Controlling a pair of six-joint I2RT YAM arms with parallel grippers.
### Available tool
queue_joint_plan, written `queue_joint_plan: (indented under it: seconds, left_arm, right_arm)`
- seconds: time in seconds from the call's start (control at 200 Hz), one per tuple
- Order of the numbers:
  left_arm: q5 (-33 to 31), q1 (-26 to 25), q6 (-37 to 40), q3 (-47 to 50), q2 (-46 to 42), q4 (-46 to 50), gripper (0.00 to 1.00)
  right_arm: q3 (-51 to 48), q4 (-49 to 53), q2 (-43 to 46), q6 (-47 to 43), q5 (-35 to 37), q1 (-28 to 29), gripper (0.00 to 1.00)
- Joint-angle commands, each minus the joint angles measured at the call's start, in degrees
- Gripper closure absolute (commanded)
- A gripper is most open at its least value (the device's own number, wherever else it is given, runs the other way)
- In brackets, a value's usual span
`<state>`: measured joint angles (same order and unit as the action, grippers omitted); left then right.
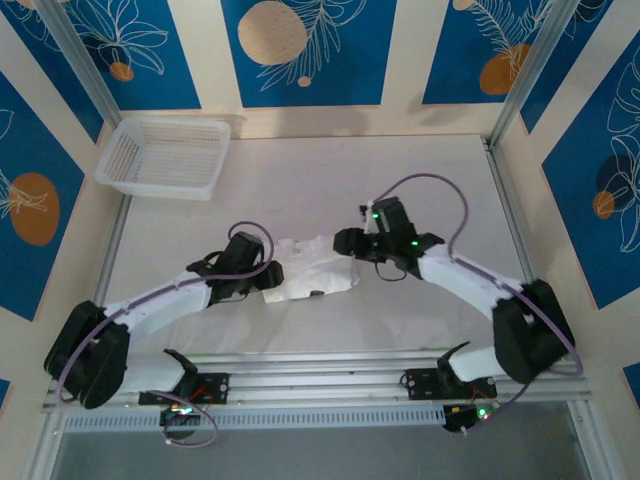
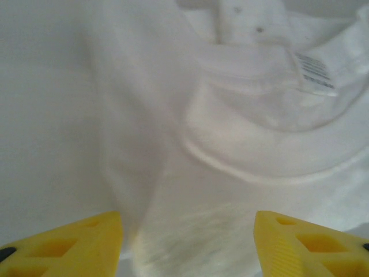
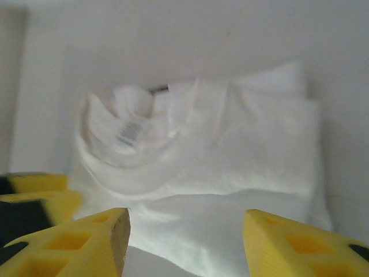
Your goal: Fold the inside-out t-shirt
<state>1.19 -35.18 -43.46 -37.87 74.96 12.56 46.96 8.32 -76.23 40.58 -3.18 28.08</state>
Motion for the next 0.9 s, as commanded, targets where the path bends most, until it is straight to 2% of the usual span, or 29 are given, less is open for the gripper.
queue_joint_plan:
  seconds: [0.0, 0.075, 0.145, 0.23, 0.335, 0.43, 0.545, 0.6, 0.655, 0.74, 0.895]
  left_arm:
    - [11.21, -1.27, -3.64, -0.23, 7.54, -14.34, 0.4]
    - [11.82, -4.05, -5.48, -4.22, 14.99, -19.79, 0.42]
    - [11.81, -7.67, -5.66, -12.38, 22.81, -20.88, 0.44]
    - [8.69, -12.58, -6.81, -23.15, 32.51, -21.88, 0.44]
    - [5.99, -16.65, -8.81, -37.65, 45.87, -22.73, 0.44]
    - [7.17, -18.27, -9.95, -51.59, 56.92, -24.16, 0.41]
    - [6.03, -19.58, -5.72, -67.12, 65.0, -19.49, 0.35]
    - [4.66, -19.32, -3.35, -69.68, 65.01, -17.8, 0.31]
    - [3.33, -18.46, -1.57, -67.23, 61.81, -18.71, 0.26]
    - [2.13, -16.58, 0.76, -57.55, 52.64, -22.76, 0.16]
    - [-2.42, -13.39, 9.97, -37.89, 30.41, -23.13, 0.13]
  right_arm:
    - [-4.45, 4.59, 5.98, 8.76, -0.27, -5.2, 0.45]
    - [-7.17, 7.59, 10.4, 14.97, 0.97, -9.28, 0.47]
    - [-9.16, 10.92, 14.38, 19.05, 3.02, -12.98, 0.48]
    - [-9.49, 17.32, 18.0, 21.82, 5.62, -17.42, 0.46]
    - [-9.17, 23.4, 19.57, 21.87, 0.97, -25.36, 0.44]
    - [-9.92, 26.67, 20.29, 20.61, -1.95, -32.16, 0.42]
    - [-10.74, 26.39, 20.36, 18.65, -5.7, -39.34, 0.41]
    - [-10.63, 25.15, 19.62, 18.16, -7.0, -41.42, 0.41]
    - [-10.0, 23.39, 18.05, 17.54, -8.33, -42.54, 0.41]
    - [-8.71, 20.69, 13.74, 16.49, -8.66, -42.63, 0.4]
    - [-8.52, 11.27, 2.33, 18.46, -12.25, -42.11, 0.38]
